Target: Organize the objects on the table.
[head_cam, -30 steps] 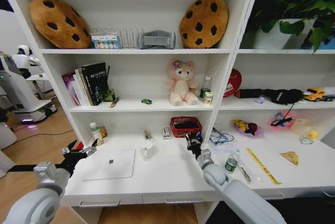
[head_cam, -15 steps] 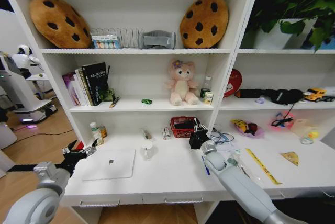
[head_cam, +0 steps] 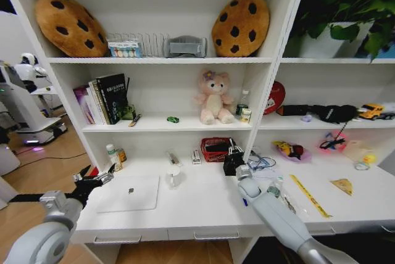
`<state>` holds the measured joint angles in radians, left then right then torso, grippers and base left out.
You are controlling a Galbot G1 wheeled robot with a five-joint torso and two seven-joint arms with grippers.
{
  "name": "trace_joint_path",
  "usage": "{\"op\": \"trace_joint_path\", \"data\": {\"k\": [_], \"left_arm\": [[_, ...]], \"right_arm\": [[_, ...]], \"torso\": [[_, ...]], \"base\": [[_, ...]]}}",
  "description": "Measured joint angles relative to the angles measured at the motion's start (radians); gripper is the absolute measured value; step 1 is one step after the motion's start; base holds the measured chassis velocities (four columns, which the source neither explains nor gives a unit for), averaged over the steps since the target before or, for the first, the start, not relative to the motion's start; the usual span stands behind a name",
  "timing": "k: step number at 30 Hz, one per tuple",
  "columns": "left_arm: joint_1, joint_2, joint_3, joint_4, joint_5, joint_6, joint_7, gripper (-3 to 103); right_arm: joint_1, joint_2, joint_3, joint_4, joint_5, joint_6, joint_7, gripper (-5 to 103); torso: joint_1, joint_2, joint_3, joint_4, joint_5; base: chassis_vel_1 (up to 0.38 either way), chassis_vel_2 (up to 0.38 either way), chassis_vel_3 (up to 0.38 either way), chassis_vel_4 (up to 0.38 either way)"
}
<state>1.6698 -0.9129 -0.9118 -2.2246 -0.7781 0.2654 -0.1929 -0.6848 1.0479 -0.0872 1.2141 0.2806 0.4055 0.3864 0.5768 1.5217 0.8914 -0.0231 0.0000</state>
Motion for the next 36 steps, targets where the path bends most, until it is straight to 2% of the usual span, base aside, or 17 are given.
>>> {"op": "trace_joint_path", "data": {"k": [1,3,9,11,15,16,19,20,22,24,25,26,29,33,34,35,36], "left_arm": [[0.0,0.0,0.0,0.0,0.0,0.0,0.0,100],[0.0,0.0,0.0,0.0,0.0,0.0,0.0,100],[0.0,0.0,0.0,0.0,0.0,0.0,0.0,100],[0.0,0.0,0.0,0.0,0.0,0.0,0.0,100],[0.0,0.0,0.0,0.0,0.0,0.0,0.0,100],[0.0,0.0,0.0,0.0,0.0,0.0,0.0,100],[0.0,0.0,0.0,0.0,0.0,0.0,0.0,100],[0.0,0.0,0.0,0.0,0.0,0.0,0.0,100],[0.0,0.0,0.0,0.0,0.0,0.0,0.0,100],[0.0,0.0,0.0,0.0,0.0,0.0,0.0,100],[0.0,0.0,0.0,0.0,0.0,0.0,0.0,100],[0.0,0.0,0.0,0.0,0.0,0.0,0.0,100],[0.0,0.0,0.0,0.0,0.0,0.0,0.0,100],[0.0,0.0,0.0,0.0,0.0,0.0,0.0,100],[0.0,0.0,0.0,0.0,0.0,0.0,0.0,100],[0.0,0.0,0.0,0.0,0.0,0.0,0.0,100],[0.0,0.0,0.0,0.0,0.0,0.0,0.0,100]], "right_arm": [[0.0,0.0,0.0,0.0,0.0,0.0,0.0,8],[0.008,0.009,-0.004,-0.015,-0.001,0.004,0.008,23],[0.009,0.009,-0.006,-0.016,-0.001,0.009,0.008,39],[0.003,0.006,-0.006,-0.006,-0.002,0.009,0.011,50],[-0.019,-0.03,0.001,0.079,0.025,-0.017,0.011,66],[-0.019,-0.03,0.001,0.079,0.025,-0.017,0.011,66],[-0.081,-0.094,0.009,0.233,0.105,-0.126,-0.001,83],[-0.081,-0.094,0.009,0.233,0.105,-0.126,-0.001,83],[-0.141,-0.137,0.017,0.368,0.193,-0.222,-0.005,88],[-0.144,-0.139,0.018,0.375,0.197,-0.227,-0.005,88],[-0.153,-0.144,0.019,0.395,0.208,-0.242,-0.003,97],[-0.181,-0.161,0.025,0.461,0.245,-0.291,0.004,99],[-0.21,-0.178,0.035,0.526,0.282,-0.343,0.017,100],[-0.289,-0.233,0.087,0.68,0.406,-0.482,0.065,100],[-0.289,-0.233,0.087,0.68,0.406,-0.482,0.065,100],[-0.384,-0.301,0.194,0.818,0.571,-0.603,0.116,100],[-0.487,-0.339,0.284,0.876,0.66,-0.649,0.117,100]], "torso": [[0.0,0.0,0.0,0.0,0.0],[0.0,0.0,0.0,0.0001,0.0],[0.0,0.0,0.0,0.0001,0.0],[0.0,0.0,0.0,0.0,0.0],[0.0,0.0,0.0,0.0002,0.0],[0.0,0.0,0.0,0.0002,0.0],[0.0,0.0,0.0,0.0,0.0001],[0.0,0.0,0.0,0.0,0.0001],[0.0,0.0,0.0,-0.0003,0.0],[0.0,0.0,0.0,-0.0003,0.0],[0.0,0.0,0.0,-0.0003,0.0],[0.0,0.0,0.0,-0.0002,0.0],[0.0,0.0,0.0,-0.0001,0.0],[0.0,0.0,0.0,0.0002,0.0003],[0.0,0.0,0.0,0.0002,0.0003],[0.0,0.0,0.0,0.0,0.0003],[0.0,0.0,0.0,-0.0001,-0.0001]], "base": [[0.0,0.0,0.0,0.0],[0.0,0.0,0.0,0.0],[0.0,0.0,0.0,0.0],[0.0,0.0,0.0,0.0],[0.0,0.0,0.0,0.0],[0.0,0.0,0.0,0.0],[0.0,0.0,0.0,0.0],[0.0,0.0,0.0,0.0],[0.0,0.0,0.0,0.0],[0.0,0.0,0.0,0.0],[0.0,0.0,0.0,0.0],[0.0,0.0,0.0,0.0],[0.0,0.0,0.0,0.0],[0.0,0.0,0.0,0.0],[0.0,0.0,0.0,0.0],[0.0,0.0,0.0,0.0],[0.0,0.0,0.0,0.0]]}}
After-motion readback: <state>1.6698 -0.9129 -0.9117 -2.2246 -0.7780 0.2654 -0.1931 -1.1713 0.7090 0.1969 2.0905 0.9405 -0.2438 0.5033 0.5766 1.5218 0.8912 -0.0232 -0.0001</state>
